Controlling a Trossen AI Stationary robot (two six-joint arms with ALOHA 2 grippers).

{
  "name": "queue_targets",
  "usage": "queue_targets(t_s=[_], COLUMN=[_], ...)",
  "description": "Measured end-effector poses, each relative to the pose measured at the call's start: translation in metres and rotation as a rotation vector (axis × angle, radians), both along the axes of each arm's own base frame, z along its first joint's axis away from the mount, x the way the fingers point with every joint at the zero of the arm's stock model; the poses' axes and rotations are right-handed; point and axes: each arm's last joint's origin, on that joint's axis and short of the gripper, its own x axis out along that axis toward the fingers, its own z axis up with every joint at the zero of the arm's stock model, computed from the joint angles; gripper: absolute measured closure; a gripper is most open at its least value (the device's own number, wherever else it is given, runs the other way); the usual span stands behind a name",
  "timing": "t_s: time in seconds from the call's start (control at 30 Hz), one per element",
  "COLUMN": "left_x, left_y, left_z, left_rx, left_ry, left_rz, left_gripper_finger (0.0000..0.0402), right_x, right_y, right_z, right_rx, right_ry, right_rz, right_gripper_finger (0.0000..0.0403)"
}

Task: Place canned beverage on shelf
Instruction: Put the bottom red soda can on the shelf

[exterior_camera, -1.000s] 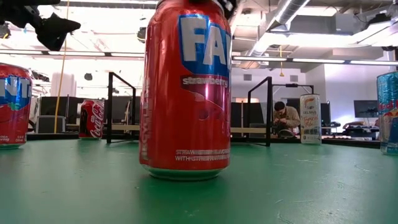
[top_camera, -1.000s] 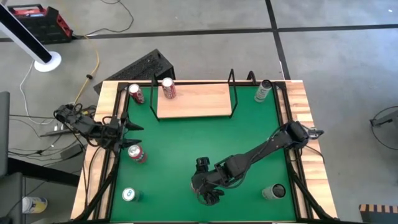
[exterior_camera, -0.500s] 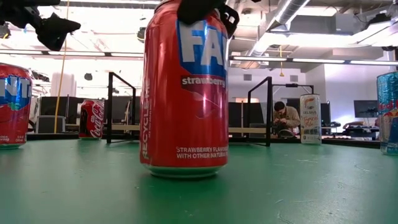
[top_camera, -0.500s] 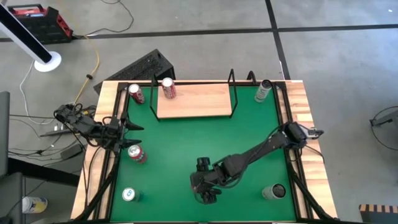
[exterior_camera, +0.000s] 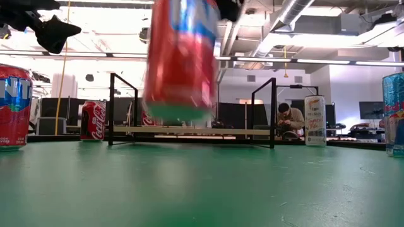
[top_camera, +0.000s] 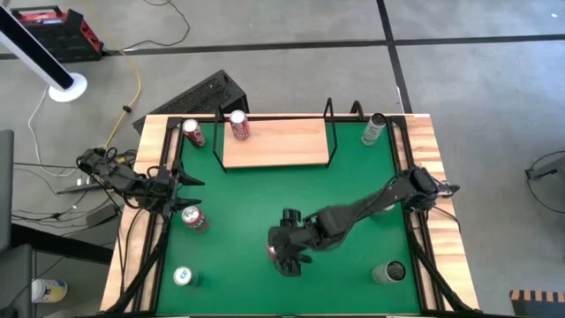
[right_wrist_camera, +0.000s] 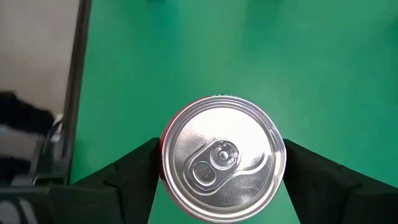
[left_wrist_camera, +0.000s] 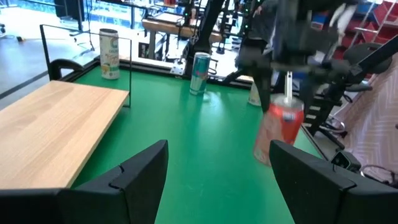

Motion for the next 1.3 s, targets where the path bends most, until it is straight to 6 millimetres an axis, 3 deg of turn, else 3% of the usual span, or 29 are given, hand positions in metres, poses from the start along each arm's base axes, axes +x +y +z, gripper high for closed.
queue_targets(t_s=[0.2, 0.4, 0.7, 0.93, 1.07, 1.3], left_x=[0.000, 0.000, -0.002, -0.003, -0.003, -0.003], left_y=[0.000, 0.003, 0.011, 0.013, 0.013, 0.013], left_z=[0.000, 0.000, 0.001, 0.003, 0.002, 0.002], left_rx=[0.015, 0.022, -0.100, -0.123, -0.061, -0.038], left_ry=[0.001, -0.001, -0.036, -0.060, -0.045, -0.038], left_rz=[-0.001, 0.103, 0.374, 0.470, 0.468, 0.457], left_gripper_finger=[0.0137, 0.0137, 0.0137, 0.0137, 0.0137, 0.0137], right_x=[0.012, 0.025, 0.018, 0.006, 0.006, 0.017], right_y=[-0.043, -0.116, -0.242, -0.318, -0.347, -0.368], right_z=[0.042, 0.068, 0.067, 0.071, 0.054, 0.032], right_rx=[-0.082, -0.202, -0.252, -0.314, -0.252, -0.210], right_ry=[-0.076, -0.124, -0.066, -0.139, -0.123, -0.161], right_rz=[-0.022, -0.051, -0.091, -0.193, -0.238, -0.260], right_gripper_finger=[0.0090, 0.0090, 0.0090, 0.0090, 0.0090, 0.0090])
